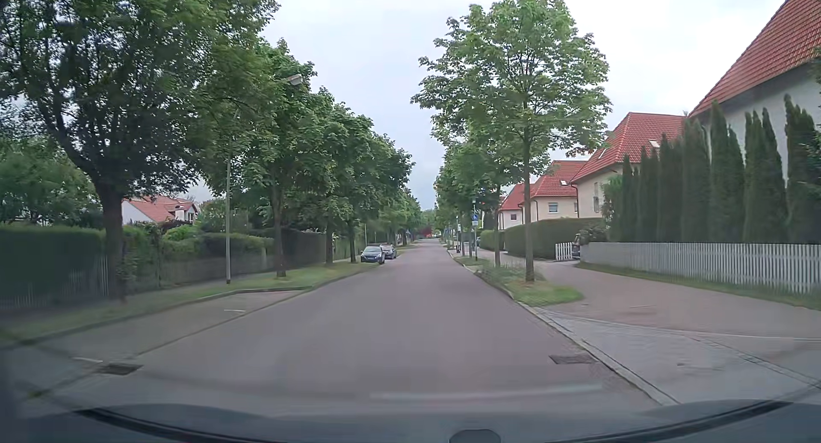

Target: Follow the waypoints while adhering to traffic rules and regulations

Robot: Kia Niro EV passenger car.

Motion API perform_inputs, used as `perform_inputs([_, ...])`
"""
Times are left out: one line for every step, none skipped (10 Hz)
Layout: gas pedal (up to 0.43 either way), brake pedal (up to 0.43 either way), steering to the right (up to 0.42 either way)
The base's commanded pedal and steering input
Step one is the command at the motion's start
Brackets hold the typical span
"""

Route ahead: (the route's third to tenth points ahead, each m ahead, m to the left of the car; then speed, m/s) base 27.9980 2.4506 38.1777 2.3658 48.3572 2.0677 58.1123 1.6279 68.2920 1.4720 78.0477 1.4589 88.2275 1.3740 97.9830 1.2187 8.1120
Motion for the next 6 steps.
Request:
perform_inputs([0.079,0.000,-0.002])
perform_inputs([0.079,0.000,-0.002])
perform_inputs([0.079,0.000,-0.004])
perform_inputs([0.079,0.000,-0.009])
perform_inputs([0.079,0.000,-0.012])
perform_inputs([0.079,0.000,-0.012])
